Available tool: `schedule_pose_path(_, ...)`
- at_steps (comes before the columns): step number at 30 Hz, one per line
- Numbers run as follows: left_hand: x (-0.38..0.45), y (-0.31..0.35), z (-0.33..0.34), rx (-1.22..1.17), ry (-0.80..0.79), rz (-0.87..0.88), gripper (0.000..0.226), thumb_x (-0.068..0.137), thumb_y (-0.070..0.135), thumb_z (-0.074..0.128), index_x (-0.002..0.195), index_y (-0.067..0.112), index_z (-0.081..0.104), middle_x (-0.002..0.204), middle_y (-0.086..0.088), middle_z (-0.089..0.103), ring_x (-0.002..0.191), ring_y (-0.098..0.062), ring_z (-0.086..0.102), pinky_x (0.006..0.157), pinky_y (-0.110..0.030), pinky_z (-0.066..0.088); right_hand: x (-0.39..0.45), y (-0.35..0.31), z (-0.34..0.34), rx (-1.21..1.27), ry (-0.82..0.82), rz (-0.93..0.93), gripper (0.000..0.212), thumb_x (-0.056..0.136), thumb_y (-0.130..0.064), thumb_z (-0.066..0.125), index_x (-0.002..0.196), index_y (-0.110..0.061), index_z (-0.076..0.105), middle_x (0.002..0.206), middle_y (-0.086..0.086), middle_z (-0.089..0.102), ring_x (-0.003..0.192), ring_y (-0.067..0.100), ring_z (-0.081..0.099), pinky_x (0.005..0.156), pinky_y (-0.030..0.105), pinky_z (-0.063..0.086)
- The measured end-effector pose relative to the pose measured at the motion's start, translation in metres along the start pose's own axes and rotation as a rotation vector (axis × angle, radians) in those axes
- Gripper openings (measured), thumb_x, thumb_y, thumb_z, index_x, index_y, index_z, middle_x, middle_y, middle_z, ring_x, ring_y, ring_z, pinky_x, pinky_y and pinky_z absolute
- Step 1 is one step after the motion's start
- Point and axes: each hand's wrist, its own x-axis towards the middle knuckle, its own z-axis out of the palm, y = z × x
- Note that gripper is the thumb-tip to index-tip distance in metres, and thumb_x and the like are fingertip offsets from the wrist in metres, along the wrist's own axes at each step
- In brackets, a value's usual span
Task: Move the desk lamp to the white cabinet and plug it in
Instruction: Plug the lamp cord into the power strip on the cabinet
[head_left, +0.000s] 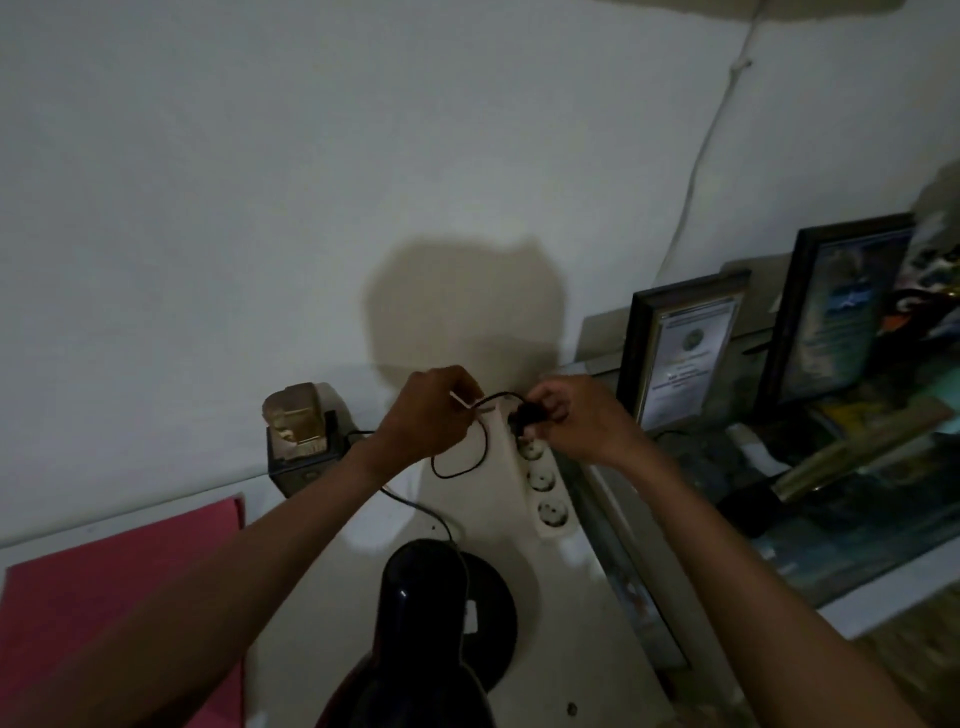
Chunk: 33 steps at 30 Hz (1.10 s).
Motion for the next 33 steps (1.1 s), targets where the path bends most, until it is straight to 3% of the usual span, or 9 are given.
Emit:
schedule_pose_path(2,0.005,-0.014,0.009,0.061,-0.059,-0.083,0.039,0.083,0.022,0.078,0.117,0.014,0.062,0.111,-0.004,0.061,0.091,-0.019,0.063,0.081,-0.030,0.050,0.000,0.009,0.002,-0.048,-0.035,0.023,0.029,0.071,-0.011,0.084,0.091,-0.028,0.070,0.083,-0.006,0.067,0.078,0.013,0.067,0.070,0.023,0.052)
schedule_pose_path(4,0.008,-0.027,0.018,0.122,-0.203,-0.074,0.035,0.087,0.028,0.074,0.118,0.014,0.066,0.115,-0.005,0.065,0.099,-0.020,0.064,0.084,-0.027,0.047,-0.001,0.014,0.006,-0.097,-0.063,0.041,0.030,0.071,-0.007,0.080,0.095,-0.023,0.072,0.086,-0.002,0.068,0.079,0.015,0.067,0.072,0.021,0.053)
schedule_pose_path(7,0.005,-0.039,0.026,0.057,-0.301,-0.082,0.004,0.089,0.028,0.072,0.088,0.025,0.074,0.096,-0.002,0.075,0.075,-0.009,0.072,0.069,-0.019,0.054,-0.005,0.018,0.016,-0.097,-0.095,0.106,0.024,0.069,-0.013,0.080,0.090,-0.024,0.074,0.081,-0.012,0.069,0.074,0.001,0.065,0.062,0.001,0.044)
schedule_pose_path(9,0.003,-0.045,0.029,0.010,-0.318,-0.073,0.010,0.088,0.028,0.074,0.079,0.032,0.070,0.084,0.003,0.076,0.063,-0.003,0.072,0.064,-0.017,0.054,-0.007,0.019,0.020,-0.055,-0.090,0.140,0.018,0.067,-0.019,0.083,0.084,-0.020,0.075,0.079,-0.016,0.069,0.072,-0.002,0.063,0.061,0.004,0.044)
schedule_pose_path(16,-0.012,-0.060,0.030,-0.094,-0.498,-0.017,0.010,0.080,0.038,0.080,0.088,0.032,0.080,0.084,0.011,0.079,0.068,0.001,0.072,0.074,-0.020,0.058,-0.030,0.025,0.032,-0.093,0.161,0.049,0.013,0.072,-0.012,0.085,0.085,-0.013,0.081,0.081,0.000,0.077,0.072,0.003,0.065,0.066,0.000,0.042)
schedule_pose_path(21,-0.031,-0.066,0.041,-0.087,-0.647,0.045,0.013,0.081,0.033,0.078,0.094,0.030,0.077,0.081,0.013,0.078,0.072,0.000,0.073,0.073,-0.018,0.058,-0.039,0.028,0.037,-0.120,0.173,0.106,0.017,0.073,-0.009,0.085,0.089,-0.014,0.082,0.087,0.003,0.078,0.082,0.013,0.072,0.085,0.024,0.055)
schedule_pose_path(26,-0.035,-0.065,0.037,0.070,-0.497,0.138,0.018,0.094,0.034,0.061,0.109,0.032,0.070,0.090,0.013,0.073,0.070,0.000,0.064,0.071,-0.032,0.057,-0.032,0.026,0.040,-0.215,0.056,0.188,0.023,0.077,-0.014,0.083,0.100,-0.011,0.080,0.106,0.012,0.074,0.106,0.027,0.067,0.097,0.037,0.054)
schedule_pose_path(30,-0.035,-0.063,0.029,0.328,-0.306,0.195,0.031,0.101,0.030,0.049,0.128,0.028,0.063,0.115,-0.004,0.068,0.101,-0.025,0.064,0.084,-0.039,0.052,-0.026,0.021,0.038,-0.289,0.047,0.213,0.029,0.075,-0.018,0.085,0.102,-0.010,0.079,0.108,0.014,0.072,0.109,0.029,0.065,0.097,0.039,0.054)
schedule_pose_path(33,-0.033,-0.062,0.029,0.369,-0.241,0.180,0.029,0.101,0.023,0.052,0.125,0.025,0.067,0.117,-0.010,0.066,0.105,-0.030,0.063,0.084,-0.038,0.051,-0.022,0.016,0.038,-0.299,0.058,0.216,0.030,0.073,-0.016,0.086,0.100,-0.007,0.079,0.104,0.014,0.074,0.101,0.025,0.069,0.093,0.035,0.056)
